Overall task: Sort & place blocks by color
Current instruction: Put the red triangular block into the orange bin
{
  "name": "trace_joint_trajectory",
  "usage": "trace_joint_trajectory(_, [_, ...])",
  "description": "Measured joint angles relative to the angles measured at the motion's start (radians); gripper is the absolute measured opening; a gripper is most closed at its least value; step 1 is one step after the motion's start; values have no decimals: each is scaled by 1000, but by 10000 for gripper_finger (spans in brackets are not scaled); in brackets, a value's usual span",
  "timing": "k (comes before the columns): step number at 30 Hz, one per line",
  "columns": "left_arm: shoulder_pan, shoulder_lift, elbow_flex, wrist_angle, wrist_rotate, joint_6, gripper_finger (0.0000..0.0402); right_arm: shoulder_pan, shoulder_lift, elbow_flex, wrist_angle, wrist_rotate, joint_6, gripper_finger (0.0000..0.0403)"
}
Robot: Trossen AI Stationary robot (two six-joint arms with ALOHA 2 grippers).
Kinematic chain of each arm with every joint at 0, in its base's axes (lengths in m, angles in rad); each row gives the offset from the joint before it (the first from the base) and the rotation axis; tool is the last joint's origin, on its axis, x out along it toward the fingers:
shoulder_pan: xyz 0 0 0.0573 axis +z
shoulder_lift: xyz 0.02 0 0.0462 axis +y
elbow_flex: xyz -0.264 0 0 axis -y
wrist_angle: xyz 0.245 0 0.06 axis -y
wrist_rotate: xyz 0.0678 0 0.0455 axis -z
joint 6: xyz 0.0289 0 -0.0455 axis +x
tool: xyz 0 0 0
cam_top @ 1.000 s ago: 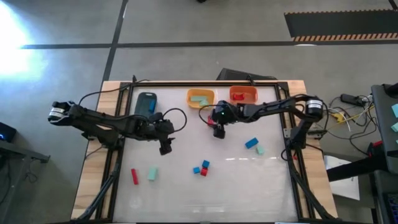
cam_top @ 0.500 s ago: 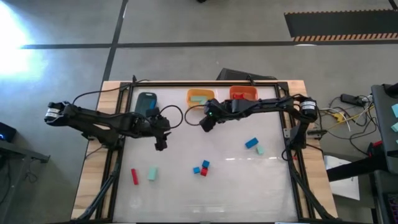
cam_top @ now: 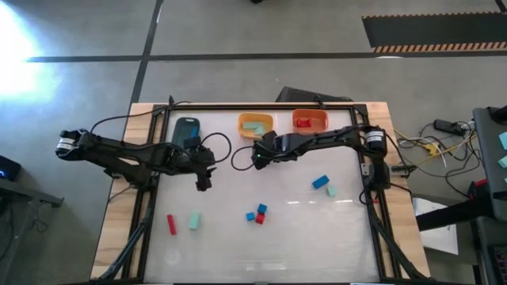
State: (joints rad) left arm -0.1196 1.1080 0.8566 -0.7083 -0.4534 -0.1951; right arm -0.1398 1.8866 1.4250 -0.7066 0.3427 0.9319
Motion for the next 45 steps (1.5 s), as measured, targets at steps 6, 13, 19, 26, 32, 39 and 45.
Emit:
trace_joint_trajectory(6, [0,2,0,-32,0,18,202,-1,40,0,60,9,20,259])
trace_joint_trajectory(13, [0,2,0,-44,0,39,202,4,108,0,79,26,66,245])
trace_joint_trajectory(19, [0,2,1,-43,0,74,202,10,122,2,91,35,90,208])
trace_joint_trajectory(26, [0,2,3,-42,0,85,202,14,114,4,79,20,70,120])
trace_joint_trajectory(32, [0,2,3,-41,0,97,202,37,39,6,-153,-5,46,120])
trace_joint_trajectory(39, [0,4,3,-24,0,97,202,-29,-185,-8,-474,151,72,120])
trace_joint_trajectory(45, [0,4,3,-22,0,97,202,-226,-325,-117,-371,176,-68,120])
